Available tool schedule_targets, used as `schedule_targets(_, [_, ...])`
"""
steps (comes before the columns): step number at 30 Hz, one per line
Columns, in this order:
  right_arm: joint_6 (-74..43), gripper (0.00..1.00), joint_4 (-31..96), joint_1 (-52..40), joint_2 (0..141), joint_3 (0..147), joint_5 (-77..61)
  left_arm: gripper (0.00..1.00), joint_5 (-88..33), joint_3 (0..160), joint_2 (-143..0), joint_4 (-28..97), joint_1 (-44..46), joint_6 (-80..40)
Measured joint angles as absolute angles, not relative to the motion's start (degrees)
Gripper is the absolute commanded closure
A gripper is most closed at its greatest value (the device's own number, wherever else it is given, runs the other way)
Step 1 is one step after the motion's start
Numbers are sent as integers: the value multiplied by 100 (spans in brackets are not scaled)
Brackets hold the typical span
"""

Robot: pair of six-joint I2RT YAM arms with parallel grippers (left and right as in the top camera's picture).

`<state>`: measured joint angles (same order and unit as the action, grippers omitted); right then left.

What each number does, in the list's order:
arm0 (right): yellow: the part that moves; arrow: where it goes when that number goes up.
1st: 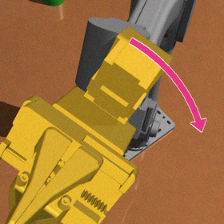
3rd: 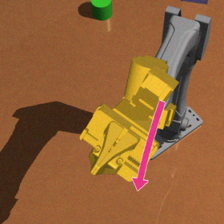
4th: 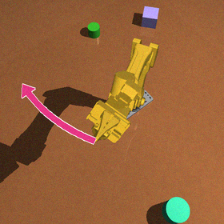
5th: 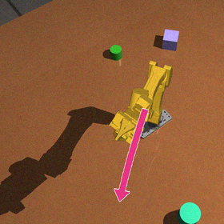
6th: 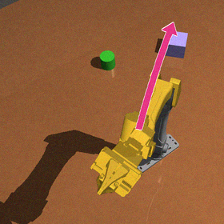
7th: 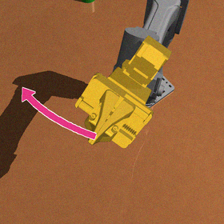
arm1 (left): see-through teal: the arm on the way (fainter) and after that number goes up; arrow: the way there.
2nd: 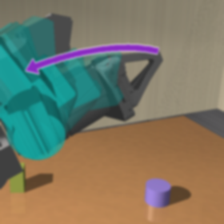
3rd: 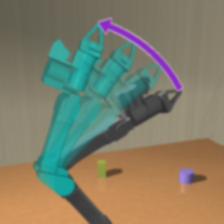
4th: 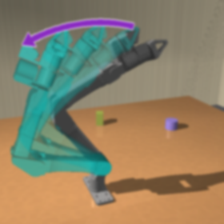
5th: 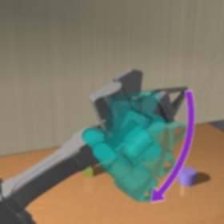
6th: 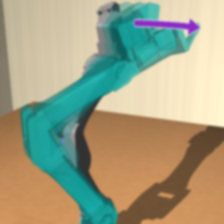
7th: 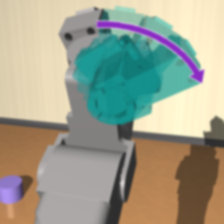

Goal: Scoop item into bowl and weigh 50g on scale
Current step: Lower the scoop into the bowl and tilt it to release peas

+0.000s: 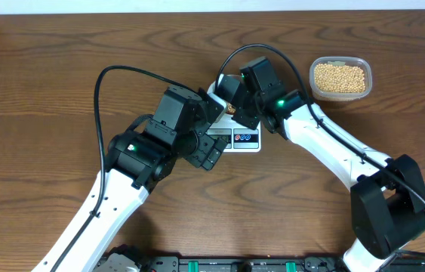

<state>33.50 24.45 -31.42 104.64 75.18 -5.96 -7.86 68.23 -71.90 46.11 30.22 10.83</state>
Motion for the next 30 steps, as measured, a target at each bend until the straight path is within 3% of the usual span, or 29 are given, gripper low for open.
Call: schedule_targets(30, [2110,99,2506,-2976,10464,7518,-1343,8,-786,6823,-7190,4611,3022,1083])
